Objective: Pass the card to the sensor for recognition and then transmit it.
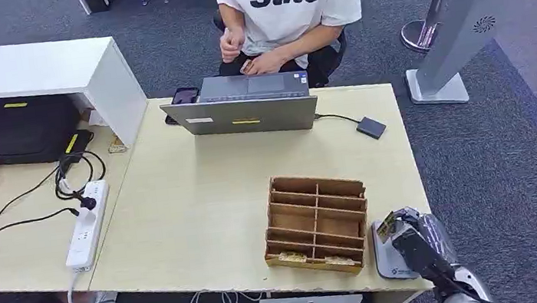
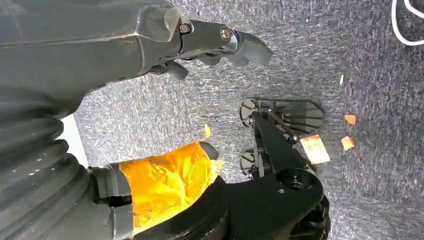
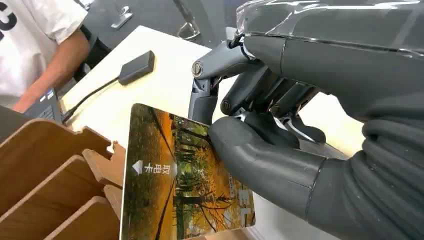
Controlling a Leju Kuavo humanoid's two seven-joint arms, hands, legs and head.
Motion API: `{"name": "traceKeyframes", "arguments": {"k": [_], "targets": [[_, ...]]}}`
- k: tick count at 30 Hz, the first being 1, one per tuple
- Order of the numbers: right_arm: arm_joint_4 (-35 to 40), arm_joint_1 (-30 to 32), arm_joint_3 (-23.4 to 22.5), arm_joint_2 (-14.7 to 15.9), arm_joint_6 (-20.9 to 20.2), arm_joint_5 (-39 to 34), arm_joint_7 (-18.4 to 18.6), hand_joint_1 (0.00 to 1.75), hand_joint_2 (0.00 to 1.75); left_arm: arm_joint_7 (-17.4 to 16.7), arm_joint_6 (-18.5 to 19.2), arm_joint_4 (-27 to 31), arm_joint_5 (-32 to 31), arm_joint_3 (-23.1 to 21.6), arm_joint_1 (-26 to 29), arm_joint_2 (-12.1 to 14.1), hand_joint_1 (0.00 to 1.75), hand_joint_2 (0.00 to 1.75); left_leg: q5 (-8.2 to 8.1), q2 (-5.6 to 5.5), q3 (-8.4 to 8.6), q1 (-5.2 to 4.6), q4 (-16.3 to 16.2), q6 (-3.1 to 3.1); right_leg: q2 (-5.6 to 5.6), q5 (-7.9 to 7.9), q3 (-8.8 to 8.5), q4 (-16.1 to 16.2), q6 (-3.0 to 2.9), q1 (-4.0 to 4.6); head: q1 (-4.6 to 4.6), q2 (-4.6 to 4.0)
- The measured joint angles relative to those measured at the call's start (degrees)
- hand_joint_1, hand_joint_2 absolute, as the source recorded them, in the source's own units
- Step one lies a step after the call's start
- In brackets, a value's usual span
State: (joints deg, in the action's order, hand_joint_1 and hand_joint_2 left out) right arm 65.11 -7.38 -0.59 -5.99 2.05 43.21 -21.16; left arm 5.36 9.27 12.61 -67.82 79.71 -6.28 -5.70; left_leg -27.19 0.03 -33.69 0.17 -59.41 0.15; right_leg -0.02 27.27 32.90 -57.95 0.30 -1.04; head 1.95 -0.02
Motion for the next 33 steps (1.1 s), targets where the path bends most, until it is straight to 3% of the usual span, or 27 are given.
{"name": "traceKeyframes", "arguments": {"k": [13, 17, 28, 33], "targets": [[7.2, -0.6, 0.0, 0.0, 0.2, -2.7, -0.8, 1.75, 1.75, -0.1, 0.0, 0.0, -0.1, 0.0, 0.0, 0.2, 0.0, 1.75, 0.0, 0.0, 0.0, 0.0, 0.0, 0.0, 0.0, 0.0, 0.0, 0.0, 0.0, 0.0, 0.0, 0.0], [11.7, -1.1, 0.0, -0.2, -1.6, -5.4, -1.1, 1.75, 1.75, -0.3, 0.0, 0.0, -0.3, 0.0, 0.0, 0.2, 0.0, 1.75, 0.0, 0.0, -0.03, 0.0, 0.0, 0.0, 0.0, 0.0, 0.0, 0.0, 0.0, 0.0, 0.0, 0.0], [15.7, -7.4, 4.9, -1.5, -4.4, -6.5, -0.5, 1.75, 1.75, -0.3, 1.2, 0.0, -2.0, -0.3, 0.0, 0.3, 0.0, 1.75, 0.03, 0.03, -0.04, 0.01, 0.0, -0.03, 0.04, -0.02, 0.0, -0.1, -0.01, 0.0, 0.0, 0.0], [11.8, -15.2, 8.8, -3.9, -4.9, -6.5, 2.0, 1.75, 1.75, -1.1, 1.9, 0.0, -4.0, -1.5, -0.3, 0.4, 0.0, 1.75, 0.09, 0.05, -0.02, 0.01, 0.0, -0.07, 0.08, -0.06, 0.03, -0.1, -0.07, 0.01, -0.02, 0.0]]}}
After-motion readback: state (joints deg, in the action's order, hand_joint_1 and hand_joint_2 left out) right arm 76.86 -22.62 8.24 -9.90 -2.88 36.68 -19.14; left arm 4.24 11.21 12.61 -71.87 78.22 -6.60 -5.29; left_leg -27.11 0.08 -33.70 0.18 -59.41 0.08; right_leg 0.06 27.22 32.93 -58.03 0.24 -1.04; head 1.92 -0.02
